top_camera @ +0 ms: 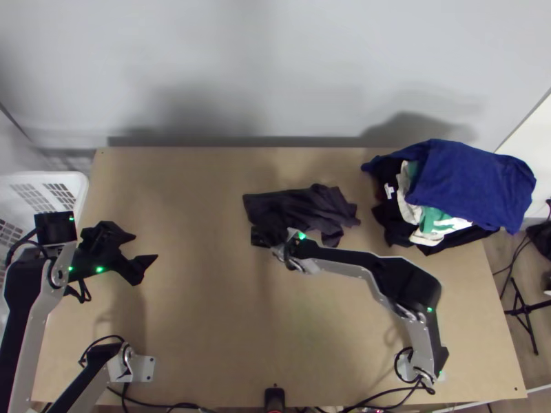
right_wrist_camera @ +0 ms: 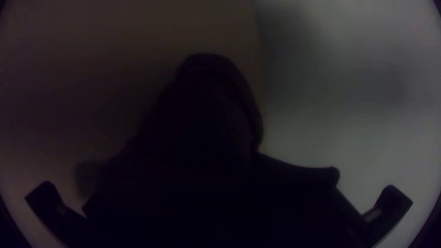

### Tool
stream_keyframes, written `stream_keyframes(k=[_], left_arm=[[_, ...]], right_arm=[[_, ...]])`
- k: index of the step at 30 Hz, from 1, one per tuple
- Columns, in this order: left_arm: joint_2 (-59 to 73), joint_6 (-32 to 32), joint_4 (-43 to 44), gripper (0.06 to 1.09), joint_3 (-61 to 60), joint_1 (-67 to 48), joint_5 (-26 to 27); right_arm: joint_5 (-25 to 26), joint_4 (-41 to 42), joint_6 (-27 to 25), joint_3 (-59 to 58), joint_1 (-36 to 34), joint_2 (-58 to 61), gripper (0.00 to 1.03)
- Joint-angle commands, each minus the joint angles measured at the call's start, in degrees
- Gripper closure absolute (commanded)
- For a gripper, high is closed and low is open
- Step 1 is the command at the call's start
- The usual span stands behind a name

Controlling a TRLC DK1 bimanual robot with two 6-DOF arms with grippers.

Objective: Fold the t-shirt

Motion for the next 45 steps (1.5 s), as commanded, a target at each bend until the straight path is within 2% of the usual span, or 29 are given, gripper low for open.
stream_keyframes(k=[1,3,7,12,15,17,20,24,28,45], left_arm=[[0.1,0.0,-1.2,0.11,2.1,0.1,0.0],[0.5,0.0,-1.7,0.11,2.5,0.1,0.0],[0.9,-0.6,-1.7,0.11,3.5,-1.0,0.1],[1.6,-1.8,-2.0,0.11,5.0,-1.9,0.0],[1.9,-2.0,-2.4,0.11,5.2,-1.7,0.0],[1.9,-2.2,-2.5,0.11,5.3,-1.8,0.0],[2.3,-2.4,-2.5,0.11,5.3,-1.9,-0.2],[2.3,-2.4,-2.5,0.11,5.3,-1.7,-0.5],[2.3,-2.7,-2.5,0.11,5.2,-1.8,-0.5],[3.4,-4.4,-2.7,0.11,6.5,-4.3,-1.0]], right_arm=[[-2.8,-0.9,6.7,1.0,-1.0,-9.9,1.00],[-3.7,-6.8,10.9,3.5,-2.3,-13.1,1.00],[-4.3,-8.8,12.8,4.9,-4.6,-18.5,1.00],[-6.8,-17.4,23.7,13.4,-10.3,-21.3,1.00],[-11.2,-28.6,35.9,25.1,-15.9,-20.5,1.00],[-16.6,-35.4,42.9,32.4,-19.7,-19.8,1.00],[-21.1,-41.6,47.3,37.7,-22.2,-19.6,1.00],[-25.8,-45.2,50.4,41.6,-25.4,-20.6,1.00],[-30.8,-47.5,57.4,43.4,-31.3,-21.5,1.00],[-31.6,-46.0,59.0,37.5,-46.6,-30.1,1.00]])
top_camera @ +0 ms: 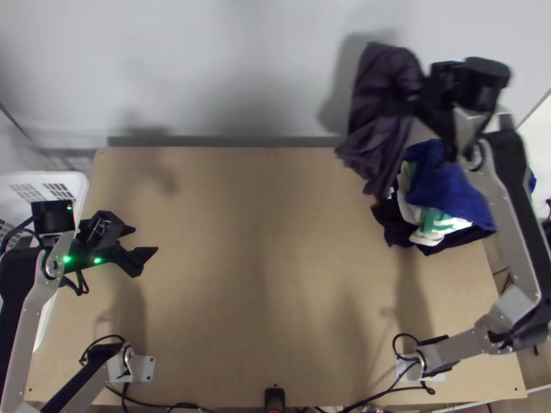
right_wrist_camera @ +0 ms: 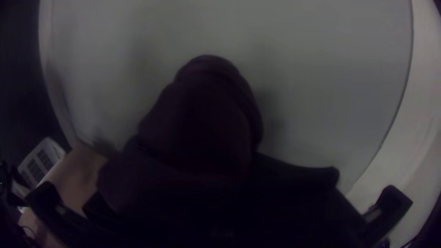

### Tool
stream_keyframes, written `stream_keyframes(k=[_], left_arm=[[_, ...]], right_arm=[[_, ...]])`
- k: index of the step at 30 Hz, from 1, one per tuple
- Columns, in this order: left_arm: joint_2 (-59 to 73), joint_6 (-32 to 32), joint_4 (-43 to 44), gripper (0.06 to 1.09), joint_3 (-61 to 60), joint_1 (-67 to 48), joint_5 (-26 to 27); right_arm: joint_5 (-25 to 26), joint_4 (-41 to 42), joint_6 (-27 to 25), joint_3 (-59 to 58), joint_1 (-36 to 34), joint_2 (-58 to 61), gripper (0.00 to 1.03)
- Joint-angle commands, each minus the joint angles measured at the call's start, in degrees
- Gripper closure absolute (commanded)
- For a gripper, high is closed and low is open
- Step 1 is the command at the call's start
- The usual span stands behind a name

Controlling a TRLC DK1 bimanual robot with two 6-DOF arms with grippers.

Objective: Fold the t-shirt

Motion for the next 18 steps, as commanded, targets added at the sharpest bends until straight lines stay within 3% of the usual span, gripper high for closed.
stream_keyframes(k=[1,10,18], left_arm=[[0.3,-1.6,0.1,0.11,0.4,-2.2,-0.5],[0.7,-1.9,0.3,0.11,0.5,-3.0,-0.9],[1.5,-1.7,0.3,0.11,0.4,-3.8,-1.2]], right_arm=[[-0.4,0.5,0.6,-2.2,-7.3,-4.1,1.00],[-0.4,1.1,0.6,-2.8,-13.3,-7.2,1.00],[-0.4,6.2,1.5,-12.0,-20.3,-11.3,1.00]])
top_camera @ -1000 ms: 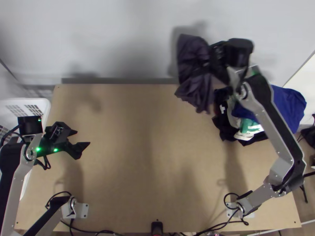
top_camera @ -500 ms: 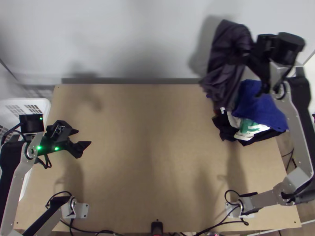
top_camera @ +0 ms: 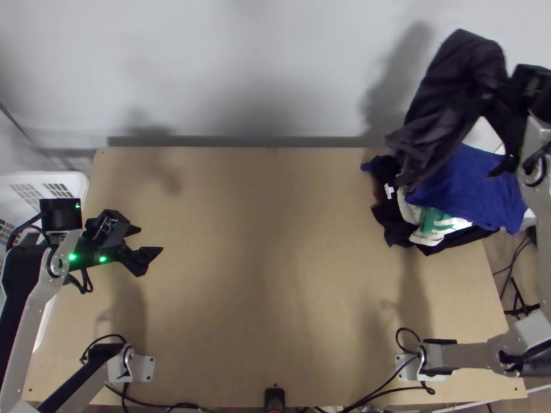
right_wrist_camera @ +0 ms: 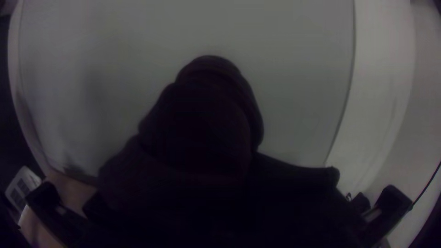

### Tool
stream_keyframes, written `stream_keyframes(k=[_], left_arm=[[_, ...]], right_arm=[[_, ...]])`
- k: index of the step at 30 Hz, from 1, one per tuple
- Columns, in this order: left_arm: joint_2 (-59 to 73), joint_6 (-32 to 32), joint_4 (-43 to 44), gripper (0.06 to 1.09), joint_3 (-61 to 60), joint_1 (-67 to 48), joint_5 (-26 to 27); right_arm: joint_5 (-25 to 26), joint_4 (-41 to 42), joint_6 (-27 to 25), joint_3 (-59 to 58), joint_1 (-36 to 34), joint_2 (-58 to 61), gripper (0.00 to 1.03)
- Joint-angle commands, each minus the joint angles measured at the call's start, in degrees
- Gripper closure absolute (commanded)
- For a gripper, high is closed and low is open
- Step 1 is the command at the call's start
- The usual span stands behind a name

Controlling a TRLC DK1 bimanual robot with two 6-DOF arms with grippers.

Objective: Fold the t-shirt

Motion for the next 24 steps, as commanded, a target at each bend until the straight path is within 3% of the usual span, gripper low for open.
stream_keyframes(k=[1,7,13,24], left_arm=[[0.7,0.1,0.2,0.11,-0.1,-0.8,-0.1],[1.2,1.0,0.3,0.11,-0.2,-1.0,-0.8],[1.7,1.8,0.3,0.11,-0.6,-1.1,-1.1],[2.4,2.6,0.3,0.11,-1.2,-2.3,-2.1]], right_arm=[[0.0,4.9,0.4,-8.9,-6.6,-3.7,1.00],[-2.1,9.6,1.9,-19.5,-15.3,-4.1,1.00],[-4.9,20.0,1.8,-33.6,-21.9,-3.6,1.00],[-8.4,31.1,1.9,-41.7,-32.8,5.4,1.00]])
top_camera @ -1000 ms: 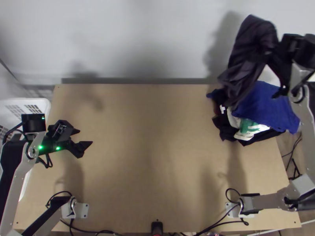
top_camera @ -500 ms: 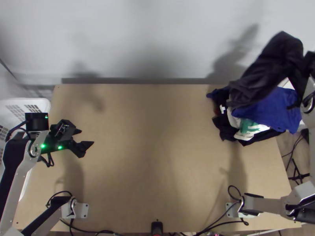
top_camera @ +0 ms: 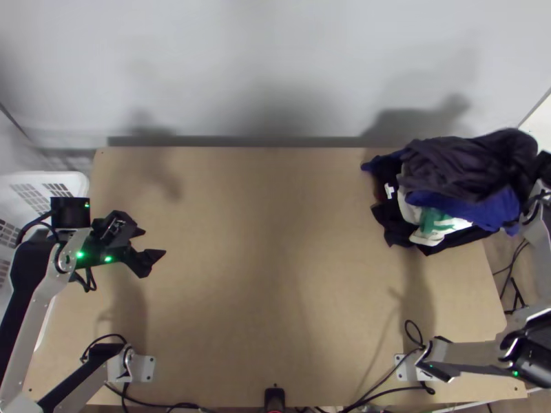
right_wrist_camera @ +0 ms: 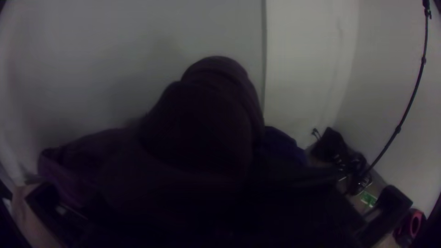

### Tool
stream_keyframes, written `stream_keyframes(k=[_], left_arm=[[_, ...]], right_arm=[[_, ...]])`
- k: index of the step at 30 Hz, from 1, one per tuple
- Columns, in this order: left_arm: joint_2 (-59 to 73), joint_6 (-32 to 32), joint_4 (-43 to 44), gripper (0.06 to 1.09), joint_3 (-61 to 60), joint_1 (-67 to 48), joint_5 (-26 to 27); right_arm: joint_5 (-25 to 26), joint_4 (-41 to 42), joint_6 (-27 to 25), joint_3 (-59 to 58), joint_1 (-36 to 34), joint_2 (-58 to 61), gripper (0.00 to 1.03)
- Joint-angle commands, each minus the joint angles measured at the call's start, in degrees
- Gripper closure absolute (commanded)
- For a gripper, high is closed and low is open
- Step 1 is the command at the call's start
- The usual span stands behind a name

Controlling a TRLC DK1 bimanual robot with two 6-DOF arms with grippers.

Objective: Fold the t-shirt

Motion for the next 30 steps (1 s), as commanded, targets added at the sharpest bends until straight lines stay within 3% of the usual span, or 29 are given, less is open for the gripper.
stream_keyframes(k=[1,3,5,9,11,13,21,30], left_arm=[[0.5,0.4,0.0,0.11,-0.2,-1.1,-0.9],[0.5,0.5,0.0,0.11,-0.2,-1.7,-1.4],[0.5,0.5,0.0,0.11,0.0,-1.6,-1.5],[0.5,0.6,-0.3,0.10,0.5,-1.6,-2.2],[0.5,0.6,-0.4,0.10,0.6,-1.6,-2.4],[0.4,0.6,-0.4,0.11,0.6,-1.6,-2.5],[0.1,0.6,-0.5,0.11,0.5,-1.6,-2.8],[-0.2,0.4,-0.9,0.10,0.5,-1.6,-2.8]], right_arm=[[-1.6,7.4,0.0,-5.2,-6.6,6.5,1.00],[-2.1,8.7,0.7,-5.5,-7.8,8.7,1.00],[-2.8,9.2,0.9,-5.8,-8.0,10.3,0.89],[-5.5,8.5,1.1,-6.1,-7.7,10.8,0.46],[-6.6,7.2,1.0,-6.2,-7.2,9.6,0.34],[-7.1,6.1,0.9,-6.4,-6.1,7.7,0.05],[-7.5,0.0,-1.1,-6.1,-3.9,-3.0,0.03],[-7.7,-3.8,-6.4,-7.2,-11.6,-11.4,0.03]])
